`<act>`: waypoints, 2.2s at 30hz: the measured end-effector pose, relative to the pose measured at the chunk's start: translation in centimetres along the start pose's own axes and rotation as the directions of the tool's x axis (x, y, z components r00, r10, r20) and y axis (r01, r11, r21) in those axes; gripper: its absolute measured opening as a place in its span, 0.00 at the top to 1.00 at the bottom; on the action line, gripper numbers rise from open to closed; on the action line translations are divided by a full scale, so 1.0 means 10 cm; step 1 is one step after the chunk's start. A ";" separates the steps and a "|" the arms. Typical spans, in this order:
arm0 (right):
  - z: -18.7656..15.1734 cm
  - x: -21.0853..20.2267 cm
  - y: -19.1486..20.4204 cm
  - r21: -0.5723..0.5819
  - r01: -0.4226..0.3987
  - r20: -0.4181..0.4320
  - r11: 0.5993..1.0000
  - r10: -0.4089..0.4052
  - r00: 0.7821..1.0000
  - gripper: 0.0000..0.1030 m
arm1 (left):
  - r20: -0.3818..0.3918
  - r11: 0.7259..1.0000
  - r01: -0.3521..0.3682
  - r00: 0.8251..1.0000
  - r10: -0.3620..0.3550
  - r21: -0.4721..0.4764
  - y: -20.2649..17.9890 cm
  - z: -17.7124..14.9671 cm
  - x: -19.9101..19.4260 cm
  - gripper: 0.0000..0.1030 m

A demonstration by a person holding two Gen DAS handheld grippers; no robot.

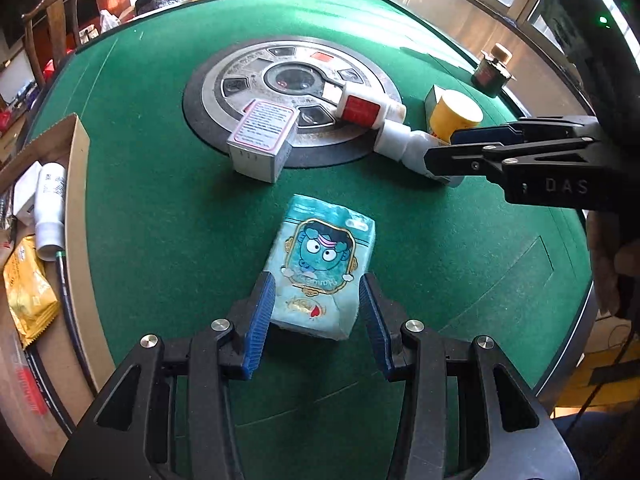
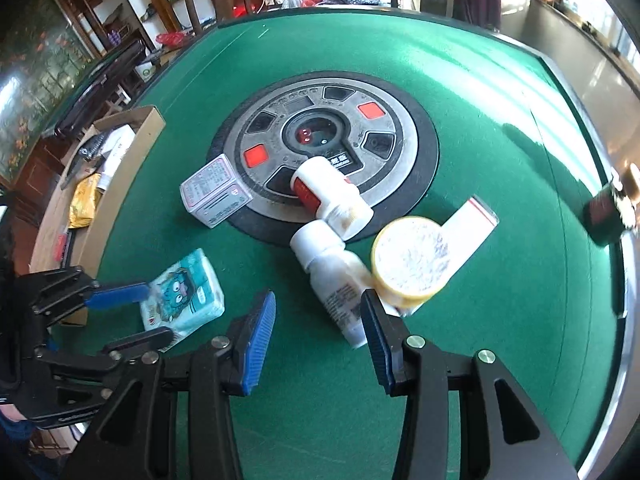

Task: Organize objects
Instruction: 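Grasp the blue cartoon snack packet with the left gripper while the right gripper grasps a white pill bottle, then carry the blue packet to the box with the left gripper while the right gripper carries the bottle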

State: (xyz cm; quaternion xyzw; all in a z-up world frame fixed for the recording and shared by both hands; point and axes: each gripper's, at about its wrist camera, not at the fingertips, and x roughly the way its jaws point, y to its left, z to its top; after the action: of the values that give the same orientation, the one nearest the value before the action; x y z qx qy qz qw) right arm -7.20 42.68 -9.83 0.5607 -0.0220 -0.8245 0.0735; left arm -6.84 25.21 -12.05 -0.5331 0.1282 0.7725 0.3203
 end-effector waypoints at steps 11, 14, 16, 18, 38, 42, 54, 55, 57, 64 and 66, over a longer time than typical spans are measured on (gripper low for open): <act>0.09 0.28 0.05 -0.079 0.038 -0.074 0.996 -0.043 0.996 0.57 | -0.052 0.997 -0.039 0.998 0.043 0.063 0.00 0.16 0.24 0.46; 0.02 0.35 0.02 -0.059 0.037 -0.104 0.998 -0.043 0.994 0.57 | -0.052 0.998 -0.031 0.998 0.035 0.063 0.00 0.16 0.27 0.41; -0.03 0.35 0.02 -0.046 0.025 -0.105 0.999 -0.030 0.994 0.58 | -0.072 0.997 -0.014 0.997 0.020 0.070 -0.03 0.14 0.29 0.41; -0.08 0.32 0.00 -0.023 0.024 -0.081 0.999 -0.026 0.996 0.66 | -0.070 0.992 -0.045 0.996 0.053 0.116 -0.11 0.12 0.30 0.39; -0.67 -0.04 0.10 0.174 -0.068 -0.048 0.982 0.077 0.996 0.67 | 0.016 0.998 -0.055 0.998 0.055 -0.003 -0.13 -0.24 0.06 0.55; -0.74 -0.05 0.20 0.132 -0.036 -0.077 0.991 0.047 0.996 0.67 | 0.003 0.998 -0.064 0.998 0.064 0.002 -0.11 -0.30 0.02 0.55; -0.77 0.05 0.31 0.083 0.051 -0.094 0.995 -0.043 0.995 0.67 | 0.015 0.992 -0.121 0.993 0.121 0.033 -0.12 -0.34 0.05 0.55; -0.78 0.04 0.31 0.091 0.046 -0.092 0.995 -0.038 0.995 0.67 | 0.019 0.991 -0.129 0.991 0.129 0.032 -0.11 -0.36 0.05 0.55; -0.80 0.02 0.32 0.103 0.041 -0.080 0.994 -0.033 0.996 0.67 | 0.027 0.991 -0.130 0.991 0.129 0.026 -0.12 -0.38 0.03 0.55; -0.81 -0.08 0.46 0.098 0.016 -0.045 0.995 -0.012 0.999 0.67 | 0.069 0.991 -0.133 0.989 0.131 0.020 -0.11 -0.38 -0.14 0.55; -0.79 -0.11 0.50 0.100 -0.005 -0.033 0.995 0.008 0.999 0.67 | 0.081 0.992 -0.127 0.989 0.126 0.010 -0.08 -0.38 -0.22 0.55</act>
State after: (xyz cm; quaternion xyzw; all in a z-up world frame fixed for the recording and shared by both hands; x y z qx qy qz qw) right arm 1.04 38.30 -11.18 0.5772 -0.0637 -0.8127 0.0483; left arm -2.99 22.98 -11.48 -0.4901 0.1546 0.8110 0.2795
